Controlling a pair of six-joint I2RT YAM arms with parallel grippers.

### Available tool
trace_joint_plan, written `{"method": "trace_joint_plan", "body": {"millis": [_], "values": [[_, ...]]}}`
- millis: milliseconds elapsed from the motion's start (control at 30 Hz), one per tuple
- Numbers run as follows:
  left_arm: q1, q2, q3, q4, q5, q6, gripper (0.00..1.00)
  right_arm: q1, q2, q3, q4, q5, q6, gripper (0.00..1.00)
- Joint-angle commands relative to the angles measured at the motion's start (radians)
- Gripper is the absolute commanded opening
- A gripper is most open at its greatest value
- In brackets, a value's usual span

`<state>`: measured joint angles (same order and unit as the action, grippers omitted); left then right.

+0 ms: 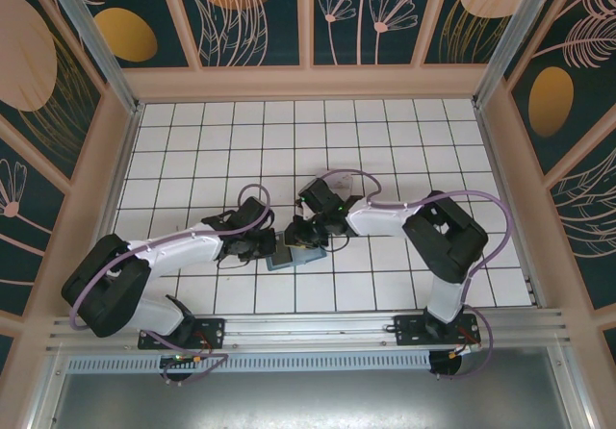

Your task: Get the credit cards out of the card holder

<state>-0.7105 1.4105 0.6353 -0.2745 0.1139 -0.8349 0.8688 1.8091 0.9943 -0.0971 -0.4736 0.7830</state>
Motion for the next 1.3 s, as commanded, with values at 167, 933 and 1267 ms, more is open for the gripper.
{"method": "trace_joint_plan", "body": {"millis": [167,933,1267], "values": [[0.015,0.004,-0.026,-0.025,-0.012,0.006,0.09,0.010,0.042,0.053,0.014,-0.027,-0.031,0.24],[0.019,0.070,-0.026,-0.028,-0.016,0.032,0.09,0.010,0.091,0.048,-0.049,0.043,-0.076,0.23],[0.019,0.086,-0.024,-0.029,-0.005,0.039,0.08,-0.005,0.066,-0.017,0.055,-0.006,-0.031,0.16]]}}
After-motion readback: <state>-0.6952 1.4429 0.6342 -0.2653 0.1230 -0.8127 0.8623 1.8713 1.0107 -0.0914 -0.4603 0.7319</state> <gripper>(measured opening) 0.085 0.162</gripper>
